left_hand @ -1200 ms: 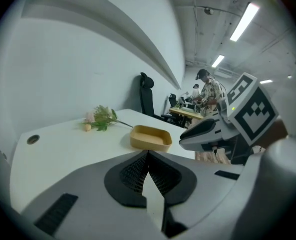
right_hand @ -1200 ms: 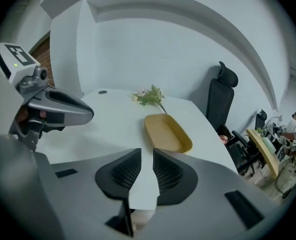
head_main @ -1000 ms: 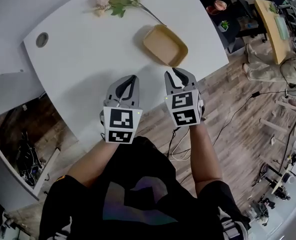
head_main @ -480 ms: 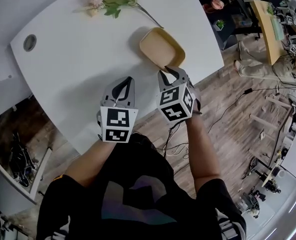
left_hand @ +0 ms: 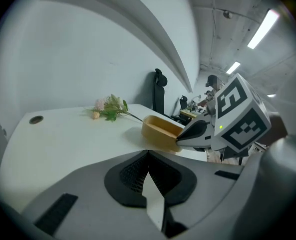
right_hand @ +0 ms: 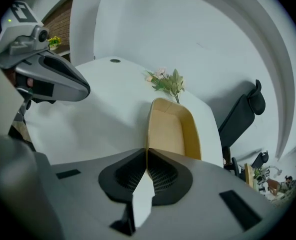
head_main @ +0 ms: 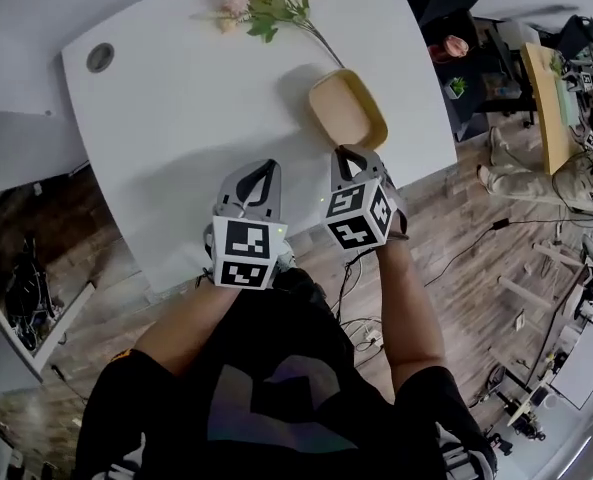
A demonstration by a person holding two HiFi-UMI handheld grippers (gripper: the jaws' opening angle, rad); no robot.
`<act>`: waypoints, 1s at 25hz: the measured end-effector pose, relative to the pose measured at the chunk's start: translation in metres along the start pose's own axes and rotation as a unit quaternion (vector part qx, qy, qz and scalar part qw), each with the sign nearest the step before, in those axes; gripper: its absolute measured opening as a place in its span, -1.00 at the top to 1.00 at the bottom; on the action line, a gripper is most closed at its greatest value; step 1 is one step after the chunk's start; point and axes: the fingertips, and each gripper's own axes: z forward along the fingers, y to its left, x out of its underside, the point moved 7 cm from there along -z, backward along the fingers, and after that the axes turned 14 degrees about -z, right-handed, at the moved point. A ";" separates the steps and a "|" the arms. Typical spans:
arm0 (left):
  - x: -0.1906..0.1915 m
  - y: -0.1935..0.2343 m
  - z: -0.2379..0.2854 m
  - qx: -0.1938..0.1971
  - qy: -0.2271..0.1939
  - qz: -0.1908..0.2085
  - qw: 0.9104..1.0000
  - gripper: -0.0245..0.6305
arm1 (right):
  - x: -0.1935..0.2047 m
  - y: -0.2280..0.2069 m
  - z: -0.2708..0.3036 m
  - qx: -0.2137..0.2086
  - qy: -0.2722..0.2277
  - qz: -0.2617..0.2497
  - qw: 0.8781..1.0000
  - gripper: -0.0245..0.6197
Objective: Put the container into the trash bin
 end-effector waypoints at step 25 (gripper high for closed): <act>0.142 -0.148 -0.133 -0.144 -0.068 -0.045 0.986 0.90 | 0.127 0.114 -0.156 -0.078 -0.157 -0.087 0.981 0.84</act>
